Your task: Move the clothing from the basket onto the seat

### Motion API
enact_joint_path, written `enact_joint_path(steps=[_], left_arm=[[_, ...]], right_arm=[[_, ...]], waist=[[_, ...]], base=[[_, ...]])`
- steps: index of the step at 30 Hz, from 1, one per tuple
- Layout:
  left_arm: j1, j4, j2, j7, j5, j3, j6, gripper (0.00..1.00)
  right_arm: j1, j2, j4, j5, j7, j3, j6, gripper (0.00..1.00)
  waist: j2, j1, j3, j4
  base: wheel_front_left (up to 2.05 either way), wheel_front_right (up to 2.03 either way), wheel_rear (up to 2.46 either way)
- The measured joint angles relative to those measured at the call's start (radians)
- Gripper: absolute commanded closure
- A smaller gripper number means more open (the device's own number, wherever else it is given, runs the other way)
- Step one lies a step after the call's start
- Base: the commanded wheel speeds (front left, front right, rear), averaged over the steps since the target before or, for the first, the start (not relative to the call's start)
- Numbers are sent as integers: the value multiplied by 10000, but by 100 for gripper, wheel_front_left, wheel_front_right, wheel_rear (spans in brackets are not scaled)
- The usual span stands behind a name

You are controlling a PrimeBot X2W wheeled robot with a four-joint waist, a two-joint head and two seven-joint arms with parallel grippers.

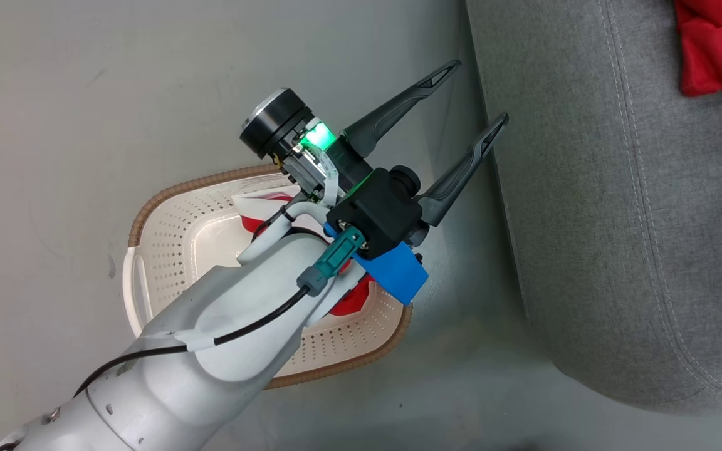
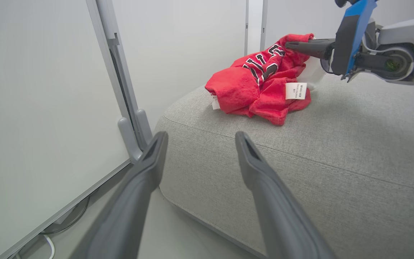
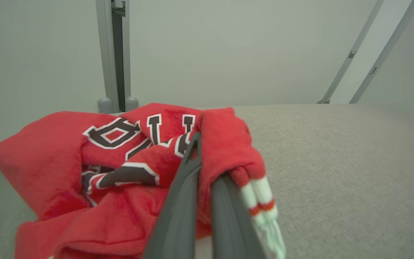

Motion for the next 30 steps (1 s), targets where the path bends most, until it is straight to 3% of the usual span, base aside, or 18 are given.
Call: enact_joint_path(steps=[4,5,6,12,22,30], left_arm=[[2,48,58,-12,-19,6,21,0],[5,67,75,-13,-23,6,40,0],[18,86,104,-13,-35,10,46,0],[311,207,151,-73,-209,50,134,0],[1359,272,121,-134,-665,548,439,0],[2577,-12,276,-134,-851,1546,715,0]], right_arm=[[93,90,336,-46,-2,-96,0,100],[102,113,345,-46,-2,-111,0,78],[116,142,343,-48,-2,-121,0,0],[701,504,8,104,-2,-280,0,0],[3342,1252,-1277,180,-2,-640,0,0],[4721,1613,-2514,267,-2,-33,0,0]], waist=[[0,0,-78,-1],[0,0,-116,-13],[0,0,-169,-28],[0,0,-698,-130],[0,-2,-2208,-44],[1,-2,-3289,221]], base=[[0,0,0],[0,0,0],[0,0,0],[0,0,0],[0,0,0],[0,0,0]])
